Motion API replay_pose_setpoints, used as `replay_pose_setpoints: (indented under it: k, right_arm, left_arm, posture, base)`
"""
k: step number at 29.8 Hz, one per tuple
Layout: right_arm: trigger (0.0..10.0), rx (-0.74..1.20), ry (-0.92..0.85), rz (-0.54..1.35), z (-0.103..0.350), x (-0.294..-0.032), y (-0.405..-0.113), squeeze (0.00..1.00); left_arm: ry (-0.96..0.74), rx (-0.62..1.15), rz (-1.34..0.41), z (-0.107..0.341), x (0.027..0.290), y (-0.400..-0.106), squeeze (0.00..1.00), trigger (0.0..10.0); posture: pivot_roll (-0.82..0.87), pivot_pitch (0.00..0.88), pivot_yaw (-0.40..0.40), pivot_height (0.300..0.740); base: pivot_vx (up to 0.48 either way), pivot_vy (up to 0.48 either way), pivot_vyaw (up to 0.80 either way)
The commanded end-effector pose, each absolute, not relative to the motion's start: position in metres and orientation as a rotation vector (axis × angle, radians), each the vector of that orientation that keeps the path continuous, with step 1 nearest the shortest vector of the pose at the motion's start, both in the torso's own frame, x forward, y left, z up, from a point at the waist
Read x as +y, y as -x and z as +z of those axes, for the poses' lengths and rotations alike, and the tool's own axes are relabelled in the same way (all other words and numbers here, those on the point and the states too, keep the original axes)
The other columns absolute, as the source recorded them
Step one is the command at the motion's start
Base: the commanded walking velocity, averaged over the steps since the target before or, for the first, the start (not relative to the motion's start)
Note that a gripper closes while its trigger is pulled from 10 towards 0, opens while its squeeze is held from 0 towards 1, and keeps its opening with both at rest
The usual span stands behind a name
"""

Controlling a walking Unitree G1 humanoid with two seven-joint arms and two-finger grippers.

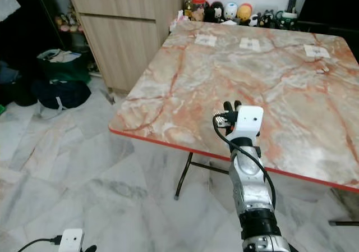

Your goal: Setting the table

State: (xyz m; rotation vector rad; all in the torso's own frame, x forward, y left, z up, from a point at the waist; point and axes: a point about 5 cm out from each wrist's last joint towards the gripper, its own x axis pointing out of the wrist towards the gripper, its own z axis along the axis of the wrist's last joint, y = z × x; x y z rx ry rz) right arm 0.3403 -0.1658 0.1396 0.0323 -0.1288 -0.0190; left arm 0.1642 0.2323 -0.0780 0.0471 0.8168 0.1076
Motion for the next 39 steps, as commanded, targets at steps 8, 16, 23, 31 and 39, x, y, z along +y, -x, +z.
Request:
replay_pose_setpoints:
  k: [8, 16, 23, 31, 39]
  right_arm:
    - [10.0, -0.126, -0.042, -0.02, 0.139, -0.166, -0.34, 0.0]
    - [10.0, -0.132, -0.038, -0.025, 0.141, -0.169, -0.338, 0.0]
    - [10.0, -0.094, -0.143, 0.008, 0.145, -0.178, -0.331, 1.0]
    - [10.0, -0.014, -0.025, 0.11, 0.152, -0.194, -0.329, 1.0]
    - [10.0, 0.216, 0.064, 0.293, 0.135, -0.209, -0.322, 0.0]
  left_arm:
    - [-0.053, 0.828, 0.112, -0.08, 0.233, -0.16, 0.0, 10.0]
    - [-0.049, 0.828, 0.107, -0.08, 0.232, -0.159, 0.0, 10.0]
    - [-0.049, 0.844, 0.105, -0.082, 0.233, -0.156, 0.0, 10.0]
    - [-0.056, 0.853, 0.096, -0.082, 0.233, -0.154, 0.0, 10.0]
    - [-0.054, 0.859, 0.071, -0.082, 0.23, -0.156, 0.0, 10.0]
  posture:
    - [-0.04, 0.106, 0.018, 0.74]
    - [-0.04, 0.106, 0.016, 0.74]
    - [-0.05, 0.092, 0.018, 0.74]
    - [-0.07, 0.076, 0.023, 0.74]
    - [-0.07, 0.064, 0.032, 0.74]
  base:
    - [0.221, 0.0, 0.0]
    - [0.0, 0.0, 0.0]
    - [0.0, 0.0, 0.0]
    - [0.0, 0.0, 0.0]
    - [0.0, 0.0, 0.0]
